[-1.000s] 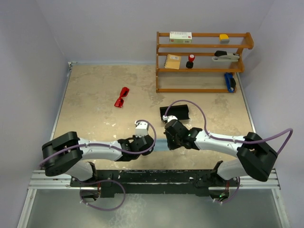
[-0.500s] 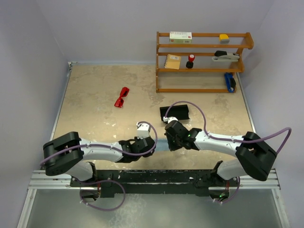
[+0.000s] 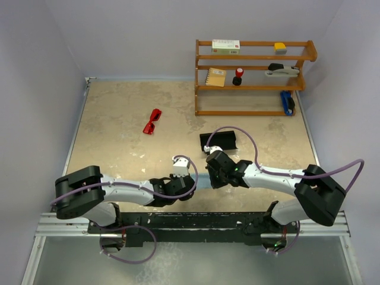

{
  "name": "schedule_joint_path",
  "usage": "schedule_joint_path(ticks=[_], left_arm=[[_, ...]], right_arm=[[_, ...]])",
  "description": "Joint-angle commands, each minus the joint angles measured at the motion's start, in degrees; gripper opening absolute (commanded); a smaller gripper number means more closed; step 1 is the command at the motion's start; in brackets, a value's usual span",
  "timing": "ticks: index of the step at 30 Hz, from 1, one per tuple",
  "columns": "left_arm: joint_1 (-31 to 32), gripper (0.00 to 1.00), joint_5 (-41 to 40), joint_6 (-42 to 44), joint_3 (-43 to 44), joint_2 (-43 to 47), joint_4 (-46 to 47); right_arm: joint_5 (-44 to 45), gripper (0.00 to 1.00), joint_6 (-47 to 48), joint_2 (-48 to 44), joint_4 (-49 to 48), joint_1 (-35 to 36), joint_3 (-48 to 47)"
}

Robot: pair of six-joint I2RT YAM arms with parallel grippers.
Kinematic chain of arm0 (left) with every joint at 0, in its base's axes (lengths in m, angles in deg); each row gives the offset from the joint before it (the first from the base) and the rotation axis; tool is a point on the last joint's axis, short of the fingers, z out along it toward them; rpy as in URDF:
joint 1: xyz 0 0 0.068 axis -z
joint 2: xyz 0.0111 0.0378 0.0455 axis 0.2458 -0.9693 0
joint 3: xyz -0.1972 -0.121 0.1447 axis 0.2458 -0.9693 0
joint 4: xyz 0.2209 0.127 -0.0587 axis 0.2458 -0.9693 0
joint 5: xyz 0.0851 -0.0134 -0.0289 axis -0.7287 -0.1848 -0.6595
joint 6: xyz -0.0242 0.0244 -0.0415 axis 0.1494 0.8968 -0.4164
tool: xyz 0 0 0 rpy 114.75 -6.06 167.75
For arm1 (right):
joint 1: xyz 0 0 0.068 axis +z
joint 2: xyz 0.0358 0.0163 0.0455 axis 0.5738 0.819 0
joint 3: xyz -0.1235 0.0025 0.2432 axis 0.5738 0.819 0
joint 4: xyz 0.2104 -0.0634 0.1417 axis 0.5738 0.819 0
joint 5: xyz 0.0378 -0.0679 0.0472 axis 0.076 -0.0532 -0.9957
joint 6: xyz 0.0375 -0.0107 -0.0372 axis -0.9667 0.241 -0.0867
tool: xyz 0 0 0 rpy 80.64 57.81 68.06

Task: Organize the sunglasses
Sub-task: Fold the glasses cleaning cloth at the center of the board.

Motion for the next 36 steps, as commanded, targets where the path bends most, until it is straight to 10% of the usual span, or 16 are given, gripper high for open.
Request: schedule_joint_path(ticks=[1,36], left_arm=[[1.15,0.0,-1.38,-1.95,0.64,-0.49,-0.79],[3.18,0.0,-5.21,-5.42,-3.39,0.2,0.94]], right_arm=[[0.32,0.0,-0.61,1.13,0.5,0.22,0.37],[-0.63,0.0,1.16,1.41,-0.04,0.27,-0.4]])
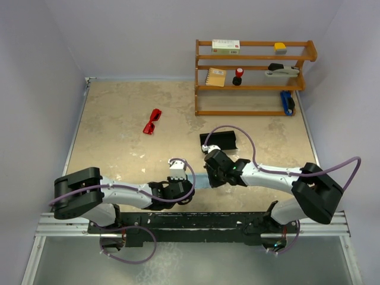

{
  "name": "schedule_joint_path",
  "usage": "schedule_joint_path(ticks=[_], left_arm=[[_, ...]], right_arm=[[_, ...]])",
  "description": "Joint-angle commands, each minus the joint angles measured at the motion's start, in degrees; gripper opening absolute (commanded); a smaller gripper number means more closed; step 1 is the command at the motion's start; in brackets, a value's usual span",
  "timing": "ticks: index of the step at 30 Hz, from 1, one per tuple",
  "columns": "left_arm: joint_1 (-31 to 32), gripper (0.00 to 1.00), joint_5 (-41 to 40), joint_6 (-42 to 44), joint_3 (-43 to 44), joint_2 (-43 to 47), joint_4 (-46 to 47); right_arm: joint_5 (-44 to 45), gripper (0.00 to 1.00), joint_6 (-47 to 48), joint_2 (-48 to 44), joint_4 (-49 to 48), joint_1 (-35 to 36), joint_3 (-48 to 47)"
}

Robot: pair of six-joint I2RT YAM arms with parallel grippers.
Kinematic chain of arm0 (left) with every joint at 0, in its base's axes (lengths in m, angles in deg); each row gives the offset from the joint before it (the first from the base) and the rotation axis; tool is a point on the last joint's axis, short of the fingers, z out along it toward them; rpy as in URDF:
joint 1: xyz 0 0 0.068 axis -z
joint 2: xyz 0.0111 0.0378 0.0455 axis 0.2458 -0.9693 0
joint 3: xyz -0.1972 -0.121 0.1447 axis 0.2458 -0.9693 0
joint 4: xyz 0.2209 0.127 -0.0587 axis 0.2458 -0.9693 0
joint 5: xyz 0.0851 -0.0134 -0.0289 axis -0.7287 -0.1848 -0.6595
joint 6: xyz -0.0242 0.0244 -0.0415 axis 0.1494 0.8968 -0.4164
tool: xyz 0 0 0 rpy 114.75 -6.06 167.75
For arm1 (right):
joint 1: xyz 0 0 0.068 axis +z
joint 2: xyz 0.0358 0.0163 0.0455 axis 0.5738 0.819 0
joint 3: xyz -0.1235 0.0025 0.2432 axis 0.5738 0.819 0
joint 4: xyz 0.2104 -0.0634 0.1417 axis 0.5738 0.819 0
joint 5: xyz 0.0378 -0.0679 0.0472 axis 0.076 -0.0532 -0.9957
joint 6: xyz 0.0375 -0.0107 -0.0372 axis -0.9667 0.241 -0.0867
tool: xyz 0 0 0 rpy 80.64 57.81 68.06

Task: Organize the sunglasses
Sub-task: Fold the glasses cleaning cloth at the center of the board.

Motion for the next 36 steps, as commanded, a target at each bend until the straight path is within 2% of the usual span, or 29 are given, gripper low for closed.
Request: schedule_joint_path(ticks=[1,19,28,36], left_arm=[[0.47,0.0,-0.55,-0.45,-0.9,-0.69,-1.07],[0.64,0.0,-1.1,-0.89,-1.16,0.0,-2.45],[0.74,0.0,-5.42,2.21,4.92,4.04,-10.57],[-1.35,0.0,-7.37,6.33,9.49,2.16,-10.37]], right_arm=[[-0.28,0.0,0.2,-0.44,0.41,0.29,2.33],[1.09,0.0,0.11,-2.32,4.25,0.22,5.89],[0.48,0.0,-0.46,-1.1,2.13,0.18,5.7],[0.66,0.0,-0.71,-1.19,1.17,0.2,6.11]])
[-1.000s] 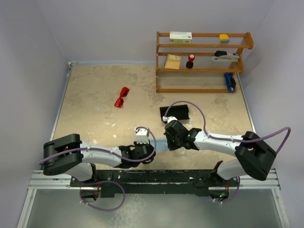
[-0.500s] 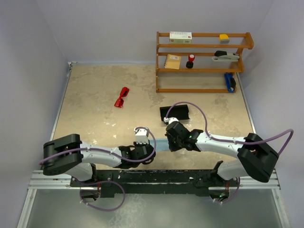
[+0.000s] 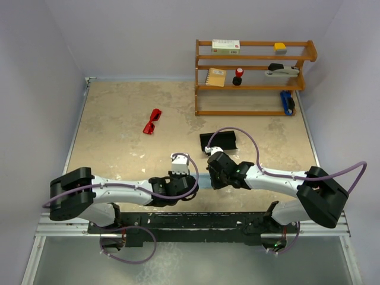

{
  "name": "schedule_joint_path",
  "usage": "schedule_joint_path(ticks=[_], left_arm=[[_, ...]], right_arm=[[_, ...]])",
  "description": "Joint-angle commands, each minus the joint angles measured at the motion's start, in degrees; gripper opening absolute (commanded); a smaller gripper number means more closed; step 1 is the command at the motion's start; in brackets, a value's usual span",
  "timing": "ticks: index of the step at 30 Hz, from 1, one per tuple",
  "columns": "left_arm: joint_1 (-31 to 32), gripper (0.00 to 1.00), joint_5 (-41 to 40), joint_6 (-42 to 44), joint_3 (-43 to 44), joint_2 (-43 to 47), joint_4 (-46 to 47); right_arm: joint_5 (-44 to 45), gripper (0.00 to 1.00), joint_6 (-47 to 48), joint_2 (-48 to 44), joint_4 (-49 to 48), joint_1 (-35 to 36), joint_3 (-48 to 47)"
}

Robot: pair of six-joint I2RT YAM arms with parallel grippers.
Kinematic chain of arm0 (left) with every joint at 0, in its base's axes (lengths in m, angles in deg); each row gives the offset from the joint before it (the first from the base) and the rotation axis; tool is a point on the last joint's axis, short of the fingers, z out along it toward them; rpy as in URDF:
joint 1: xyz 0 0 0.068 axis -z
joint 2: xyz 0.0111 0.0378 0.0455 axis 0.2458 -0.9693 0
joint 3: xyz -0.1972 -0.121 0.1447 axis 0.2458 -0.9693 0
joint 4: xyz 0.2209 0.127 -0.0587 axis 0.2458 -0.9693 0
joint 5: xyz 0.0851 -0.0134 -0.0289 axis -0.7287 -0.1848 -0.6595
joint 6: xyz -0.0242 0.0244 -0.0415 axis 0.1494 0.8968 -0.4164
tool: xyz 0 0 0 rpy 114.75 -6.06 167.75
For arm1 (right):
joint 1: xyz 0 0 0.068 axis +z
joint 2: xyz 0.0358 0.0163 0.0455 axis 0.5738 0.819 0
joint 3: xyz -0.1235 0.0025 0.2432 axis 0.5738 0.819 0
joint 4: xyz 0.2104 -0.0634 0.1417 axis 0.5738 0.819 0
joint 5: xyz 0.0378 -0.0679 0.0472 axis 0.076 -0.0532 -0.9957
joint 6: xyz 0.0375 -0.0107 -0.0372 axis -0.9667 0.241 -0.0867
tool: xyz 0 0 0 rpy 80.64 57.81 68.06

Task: Organize the sunglasses
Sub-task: Fold the glasses cleaning cloth at the center of the board.

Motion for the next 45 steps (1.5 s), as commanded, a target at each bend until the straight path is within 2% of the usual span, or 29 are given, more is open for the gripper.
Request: schedule_joint_path(ticks=[1,3,5,8,11,15,34,45], left_arm=[[-2.17,0.0,-2.04,3.66,3.15,-0.63,0.8],[-4.07,0.0,-1.04,4.3,2.93,-1.34,2.36],[-5.69,0.08,0.16,5.39,2.58,-1.74,4.29],[-7.25,0.1,0.75,6.8,2.61,-2.54,6.04],[-8.53,0.1,1.41,7.57,2.97,-3.94,7.16],[-8.99,0.04,2.58,7.86,3.36,-5.61,8.61],[-9.09,0.02,3.74,6.74,2.51,-8.37,9.63],[-8.6,0.0,7.81,4.18,0.79,-8.64,8.9]], right_arm=[[0.46,0.0,-0.39,1.85,2.32,0.18,2.11],[0.46,0.0,-0.38,1.86,2.28,0.25,1.93],[0.46,0.0,-0.18,1.77,2.32,0.14,1.79],[0.33,0.0,-0.09,1.59,2.37,0.2,1.83],[0.2,0.0,-0.12,1.5,2.45,0.2,1.98],[0.11,0.0,-0.07,1.28,2.52,0.18,2.09],[-0.24,0.0,-0.1,1.84,2.07,0.18,1.96],[-0.76,0.0,0.06,2.29,2.22,0.22,1.29]])
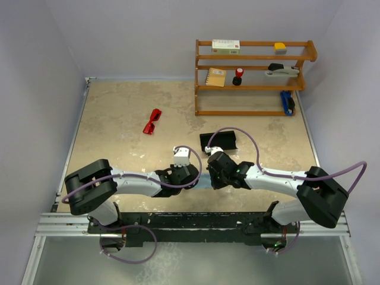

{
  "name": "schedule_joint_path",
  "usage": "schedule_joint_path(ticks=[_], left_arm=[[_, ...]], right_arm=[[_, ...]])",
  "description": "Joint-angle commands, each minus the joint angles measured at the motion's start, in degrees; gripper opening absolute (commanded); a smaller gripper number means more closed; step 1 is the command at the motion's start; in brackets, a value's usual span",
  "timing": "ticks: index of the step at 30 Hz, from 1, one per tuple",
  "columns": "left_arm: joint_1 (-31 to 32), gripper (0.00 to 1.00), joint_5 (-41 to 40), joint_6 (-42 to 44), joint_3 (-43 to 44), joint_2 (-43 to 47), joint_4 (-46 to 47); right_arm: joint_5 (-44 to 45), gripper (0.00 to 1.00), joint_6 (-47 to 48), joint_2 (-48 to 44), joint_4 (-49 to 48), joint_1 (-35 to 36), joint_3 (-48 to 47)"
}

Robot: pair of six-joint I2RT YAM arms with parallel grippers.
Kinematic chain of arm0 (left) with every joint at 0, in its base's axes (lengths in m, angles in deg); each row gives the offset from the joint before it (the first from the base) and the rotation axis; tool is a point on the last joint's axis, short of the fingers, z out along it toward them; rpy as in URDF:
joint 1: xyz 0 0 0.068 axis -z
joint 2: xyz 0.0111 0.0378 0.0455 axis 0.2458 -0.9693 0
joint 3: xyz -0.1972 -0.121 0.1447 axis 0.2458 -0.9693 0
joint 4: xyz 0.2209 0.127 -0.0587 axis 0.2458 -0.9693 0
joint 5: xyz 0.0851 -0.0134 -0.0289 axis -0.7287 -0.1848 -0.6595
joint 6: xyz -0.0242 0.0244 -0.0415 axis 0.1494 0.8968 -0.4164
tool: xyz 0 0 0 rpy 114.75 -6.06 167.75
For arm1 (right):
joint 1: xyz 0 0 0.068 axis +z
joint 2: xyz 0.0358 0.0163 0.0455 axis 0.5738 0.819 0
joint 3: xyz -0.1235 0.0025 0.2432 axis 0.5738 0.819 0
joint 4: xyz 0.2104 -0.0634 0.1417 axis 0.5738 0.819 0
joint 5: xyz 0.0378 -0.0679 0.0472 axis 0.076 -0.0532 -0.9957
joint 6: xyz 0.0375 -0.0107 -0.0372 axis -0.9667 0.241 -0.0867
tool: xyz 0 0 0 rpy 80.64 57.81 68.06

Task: Organize the sunglasses
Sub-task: Fold the glasses cleaning cloth at the center of the board.

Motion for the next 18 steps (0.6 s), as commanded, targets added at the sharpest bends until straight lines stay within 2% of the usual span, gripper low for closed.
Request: schedule_joint_path(ticks=[1,18], left_arm=[[0.41,0.0,2.7,-2.08,-1.05,1.26,0.09],[4.81,0.0,2.64,-6.67,-2.28,2.96,-4.28]], right_arm=[[-0.55,0.0,0.05,2.35,2.11,0.25,1.42],[-0.64,0.0,-0.04,3.4,1.84,0.19,1.11]])
